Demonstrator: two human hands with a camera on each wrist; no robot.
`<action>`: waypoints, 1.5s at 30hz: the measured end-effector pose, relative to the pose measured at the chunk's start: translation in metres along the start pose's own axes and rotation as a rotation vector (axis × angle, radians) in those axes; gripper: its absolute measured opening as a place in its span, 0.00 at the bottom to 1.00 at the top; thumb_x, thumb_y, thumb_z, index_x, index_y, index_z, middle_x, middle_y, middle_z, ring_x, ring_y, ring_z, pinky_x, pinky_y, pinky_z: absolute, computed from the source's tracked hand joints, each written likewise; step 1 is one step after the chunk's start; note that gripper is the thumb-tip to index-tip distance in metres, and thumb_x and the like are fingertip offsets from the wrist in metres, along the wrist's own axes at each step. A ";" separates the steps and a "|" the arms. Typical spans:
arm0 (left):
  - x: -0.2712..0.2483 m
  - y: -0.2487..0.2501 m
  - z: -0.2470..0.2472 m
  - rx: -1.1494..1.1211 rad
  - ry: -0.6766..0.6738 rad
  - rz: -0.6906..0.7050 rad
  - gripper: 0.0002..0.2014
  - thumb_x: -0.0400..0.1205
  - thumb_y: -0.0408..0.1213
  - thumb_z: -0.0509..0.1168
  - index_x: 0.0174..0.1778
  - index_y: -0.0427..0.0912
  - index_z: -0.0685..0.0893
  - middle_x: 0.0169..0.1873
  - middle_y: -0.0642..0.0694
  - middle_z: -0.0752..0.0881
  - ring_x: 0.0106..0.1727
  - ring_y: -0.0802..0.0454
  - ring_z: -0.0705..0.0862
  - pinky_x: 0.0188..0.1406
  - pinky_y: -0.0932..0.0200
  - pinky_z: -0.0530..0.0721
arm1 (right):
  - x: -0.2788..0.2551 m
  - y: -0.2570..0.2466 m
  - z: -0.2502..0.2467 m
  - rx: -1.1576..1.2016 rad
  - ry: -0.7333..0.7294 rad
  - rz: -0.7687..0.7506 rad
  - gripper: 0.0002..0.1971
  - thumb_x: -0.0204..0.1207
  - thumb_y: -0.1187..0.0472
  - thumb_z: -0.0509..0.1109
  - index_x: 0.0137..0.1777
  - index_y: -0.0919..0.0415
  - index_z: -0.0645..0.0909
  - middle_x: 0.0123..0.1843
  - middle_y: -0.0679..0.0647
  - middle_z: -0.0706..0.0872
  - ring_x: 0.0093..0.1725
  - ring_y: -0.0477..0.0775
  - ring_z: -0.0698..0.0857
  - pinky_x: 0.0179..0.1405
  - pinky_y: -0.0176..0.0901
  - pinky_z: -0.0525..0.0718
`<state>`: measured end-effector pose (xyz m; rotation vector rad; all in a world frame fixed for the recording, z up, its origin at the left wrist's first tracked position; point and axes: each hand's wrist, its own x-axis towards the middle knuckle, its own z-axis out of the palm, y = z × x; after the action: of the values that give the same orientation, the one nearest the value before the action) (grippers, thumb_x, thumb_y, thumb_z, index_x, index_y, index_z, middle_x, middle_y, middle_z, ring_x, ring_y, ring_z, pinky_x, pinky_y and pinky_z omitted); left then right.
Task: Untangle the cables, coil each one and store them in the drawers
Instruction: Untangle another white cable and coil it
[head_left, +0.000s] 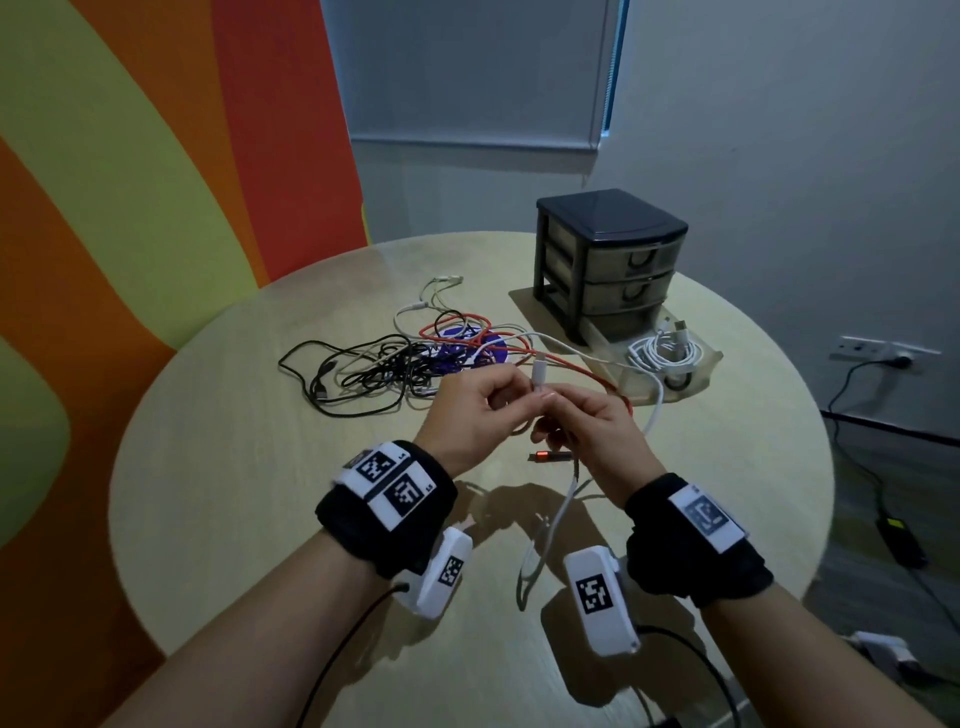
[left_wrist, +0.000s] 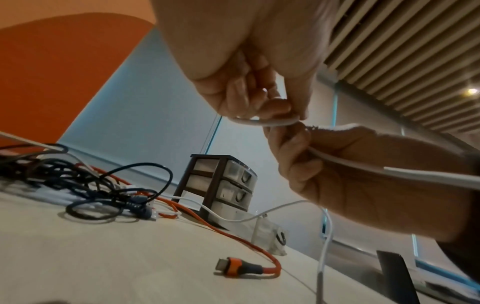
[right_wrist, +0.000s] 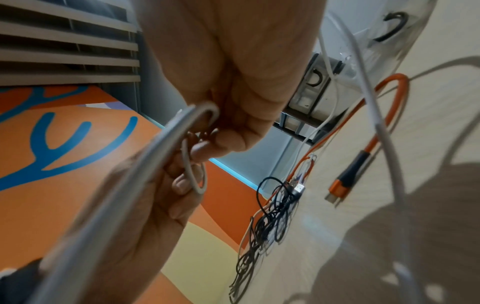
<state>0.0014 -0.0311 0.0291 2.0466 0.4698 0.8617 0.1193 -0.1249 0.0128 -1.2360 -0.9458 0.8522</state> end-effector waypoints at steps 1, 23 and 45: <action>-0.001 -0.001 0.000 -0.039 -0.004 -0.039 0.05 0.77 0.36 0.71 0.37 0.42 0.84 0.23 0.53 0.77 0.26 0.60 0.74 0.27 0.66 0.74 | -0.002 0.002 0.000 0.018 -0.025 0.027 0.11 0.83 0.62 0.60 0.52 0.57 0.85 0.38 0.53 0.88 0.37 0.48 0.84 0.37 0.42 0.79; -0.007 -0.045 0.005 -0.164 0.237 -0.191 0.04 0.76 0.33 0.72 0.39 0.43 0.83 0.32 0.50 0.81 0.33 0.63 0.77 0.37 0.66 0.80 | 0.021 0.028 0.015 0.177 -0.162 0.260 0.19 0.80 0.52 0.59 0.58 0.67 0.81 0.28 0.51 0.74 0.32 0.50 0.78 0.43 0.41 0.78; 0.001 -0.073 -0.012 -0.672 0.379 -0.421 0.08 0.67 0.39 0.73 0.35 0.42 0.81 0.26 0.43 0.78 0.13 0.59 0.69 0.10 0.70 0.66 | 0.046 0.036 0.009 0.395 -0.466 0.382 0.18 0.80 0.54 0.59 0.57 0.68 0.81 0.38 0.52 0.84 0.36 0.44 0.85 0.34 0.32 0.82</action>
<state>-0.0074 0.0178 -0.0256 1.1230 0.6768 0.9785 0.1280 -0.0741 -0.0170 -0.8962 -0.8534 1.5972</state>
